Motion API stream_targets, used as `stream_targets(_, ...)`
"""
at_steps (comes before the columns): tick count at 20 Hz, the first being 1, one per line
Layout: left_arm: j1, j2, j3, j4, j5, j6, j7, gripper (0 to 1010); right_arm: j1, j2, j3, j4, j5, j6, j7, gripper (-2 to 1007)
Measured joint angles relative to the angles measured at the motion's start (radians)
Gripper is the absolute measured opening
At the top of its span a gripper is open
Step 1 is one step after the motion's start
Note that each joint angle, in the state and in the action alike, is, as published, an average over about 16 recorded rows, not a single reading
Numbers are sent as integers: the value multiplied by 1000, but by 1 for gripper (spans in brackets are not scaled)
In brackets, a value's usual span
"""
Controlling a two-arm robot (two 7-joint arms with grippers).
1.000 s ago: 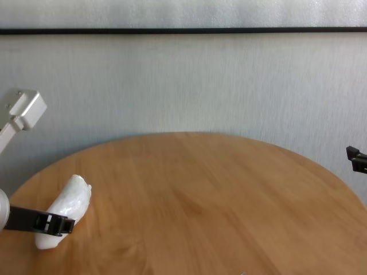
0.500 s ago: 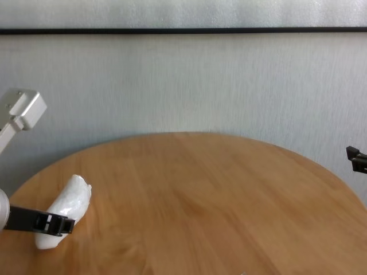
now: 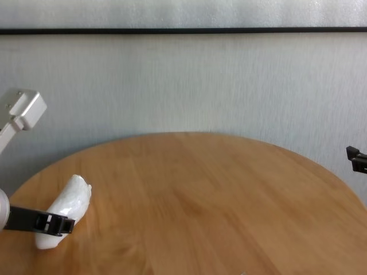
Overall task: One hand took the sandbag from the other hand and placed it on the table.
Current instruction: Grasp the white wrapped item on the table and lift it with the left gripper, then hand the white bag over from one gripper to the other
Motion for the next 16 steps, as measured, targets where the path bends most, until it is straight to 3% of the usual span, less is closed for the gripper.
stream_targets(9, 0, 0, 1, 0, 2, -2, -1, 374, 0, 0, 0, 0, 0, 0, 0, 1001)
stream_targets(16, 10, 4, 3, -11, 14, -34, -15, 374, 0, 0, 0, 0, 0, 0, 0, 1001)
